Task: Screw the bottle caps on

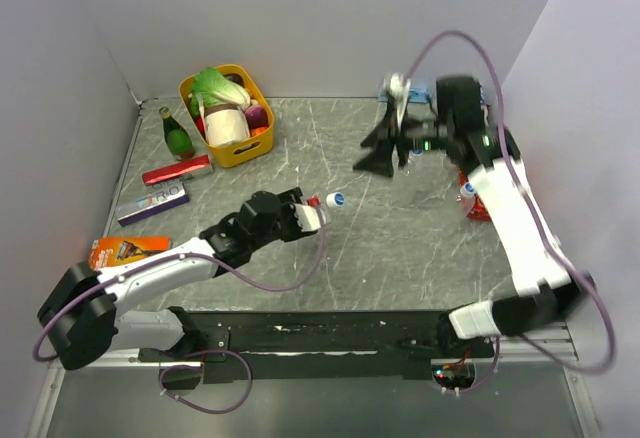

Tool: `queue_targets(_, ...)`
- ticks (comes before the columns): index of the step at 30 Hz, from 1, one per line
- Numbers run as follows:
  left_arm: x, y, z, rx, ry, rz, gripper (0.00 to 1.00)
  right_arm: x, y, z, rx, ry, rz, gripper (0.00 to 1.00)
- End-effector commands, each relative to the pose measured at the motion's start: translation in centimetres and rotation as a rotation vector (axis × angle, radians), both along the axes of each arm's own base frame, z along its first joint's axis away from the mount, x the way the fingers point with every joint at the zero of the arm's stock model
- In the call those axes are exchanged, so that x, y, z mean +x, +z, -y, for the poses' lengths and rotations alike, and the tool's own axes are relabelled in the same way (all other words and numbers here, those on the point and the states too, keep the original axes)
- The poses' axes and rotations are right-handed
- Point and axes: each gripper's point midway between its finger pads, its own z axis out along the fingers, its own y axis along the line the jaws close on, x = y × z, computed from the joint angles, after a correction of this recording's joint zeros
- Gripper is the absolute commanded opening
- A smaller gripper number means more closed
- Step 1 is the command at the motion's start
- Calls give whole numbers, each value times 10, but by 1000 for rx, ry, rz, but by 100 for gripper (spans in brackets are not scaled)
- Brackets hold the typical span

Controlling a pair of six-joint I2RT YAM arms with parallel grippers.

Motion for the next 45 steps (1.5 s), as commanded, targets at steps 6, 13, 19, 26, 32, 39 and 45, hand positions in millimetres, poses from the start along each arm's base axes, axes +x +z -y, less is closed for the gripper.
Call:
queue_targets(6,-63,47,46,-370,-302,-380,1,-61,-8,-28,-49,177,351,79)
queue_targets(13,-64,54,48,-383,-342,-356,1,-58,-7,-48,-19,164,320,80)
queue_targets(19,-65,55,49,-381,-353,-352,1,-64,-3,-63,31,217,269,76)
queue_targets(26,-64,56,50,-391,-355,-349,1,-76,-2,-71,64,280,234,72)
queue_targets(32,-63,57,51,-393,-358,-347,1,-77,-3,-75,76,289,210,54)
queue_targets(39,-51,50,45,-401,-271,-350,89,-69,-3,-69,36,240,243,10)
queue_targets(45,-41,8,10,-376,-88,-377,96,-39,-9,-30,-76,85,265,1)
